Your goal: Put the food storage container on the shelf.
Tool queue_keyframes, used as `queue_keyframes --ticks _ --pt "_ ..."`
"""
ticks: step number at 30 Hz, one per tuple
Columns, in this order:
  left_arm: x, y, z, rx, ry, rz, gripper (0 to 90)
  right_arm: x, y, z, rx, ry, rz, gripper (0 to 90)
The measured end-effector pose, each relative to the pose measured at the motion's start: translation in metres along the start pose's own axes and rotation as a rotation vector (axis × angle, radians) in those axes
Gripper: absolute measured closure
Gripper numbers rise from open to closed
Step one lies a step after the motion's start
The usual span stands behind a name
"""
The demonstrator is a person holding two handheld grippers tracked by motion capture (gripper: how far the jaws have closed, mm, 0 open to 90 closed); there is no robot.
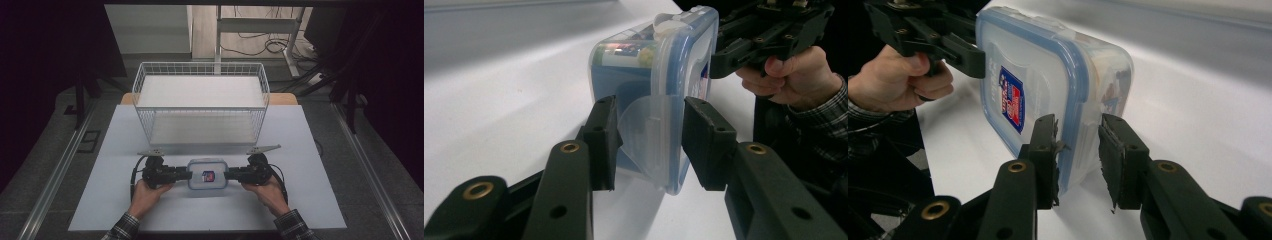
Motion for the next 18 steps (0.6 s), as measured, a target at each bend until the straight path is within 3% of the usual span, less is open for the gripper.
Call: queue_keyframes --ticks 6,11,18 --pt "0.013 0.005 0.006 -0.01 -0.001 0.03 58.9 0.015 0.01 -0.003 0.016 -0.001 0.052 69.3" --pt "0.024 0.01 0.01 0.004 -0.02 0.026 58.7 0.023 0.014 -0.004 0.017 -0.002 0.07 69.3" --pt "0.056 0.021 0.024 0.013 -0.053 0.043 58.8 0.052 0.029 -0.01 0.006 0.014 0.114 69.2"
Point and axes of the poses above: each handheld gripper's, and its own axes: y roughly backward along the jaws, x roughly out of its top, z roughly to its right, the point moved 4 cm from there along -y, roughly forward along the jaws, and after that the axes turned 12 degrees about -x, right-handed, at the moved point
